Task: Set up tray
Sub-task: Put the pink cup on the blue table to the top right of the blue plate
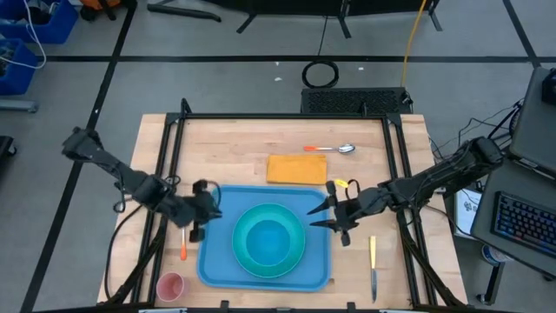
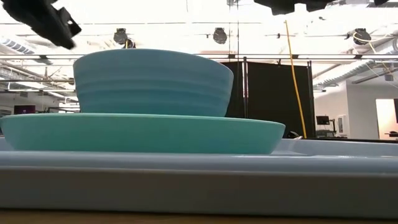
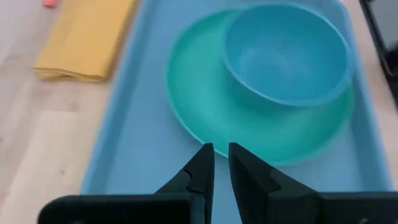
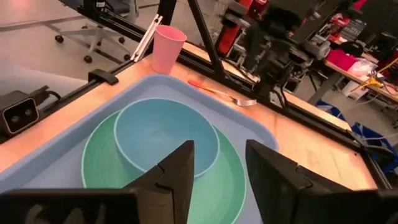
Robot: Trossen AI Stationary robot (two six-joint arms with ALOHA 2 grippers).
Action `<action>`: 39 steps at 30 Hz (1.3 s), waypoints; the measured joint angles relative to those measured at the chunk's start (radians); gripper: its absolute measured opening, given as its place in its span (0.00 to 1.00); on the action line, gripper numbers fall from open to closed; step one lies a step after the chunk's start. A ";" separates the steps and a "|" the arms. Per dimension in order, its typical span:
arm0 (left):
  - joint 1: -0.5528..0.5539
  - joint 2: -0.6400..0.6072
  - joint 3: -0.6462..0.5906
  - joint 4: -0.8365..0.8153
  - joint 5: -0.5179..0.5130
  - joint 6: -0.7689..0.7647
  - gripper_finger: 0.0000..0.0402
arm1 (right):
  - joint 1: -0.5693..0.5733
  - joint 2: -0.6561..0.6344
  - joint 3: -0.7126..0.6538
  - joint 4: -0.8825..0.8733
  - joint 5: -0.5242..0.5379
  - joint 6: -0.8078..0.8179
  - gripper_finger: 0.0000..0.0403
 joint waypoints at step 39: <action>-0.512 0.314 0.216 -0.064 -0.066 -0.758 0.18 | -0.013 0.013 -0.002 0.008 0.003 0.034 0.33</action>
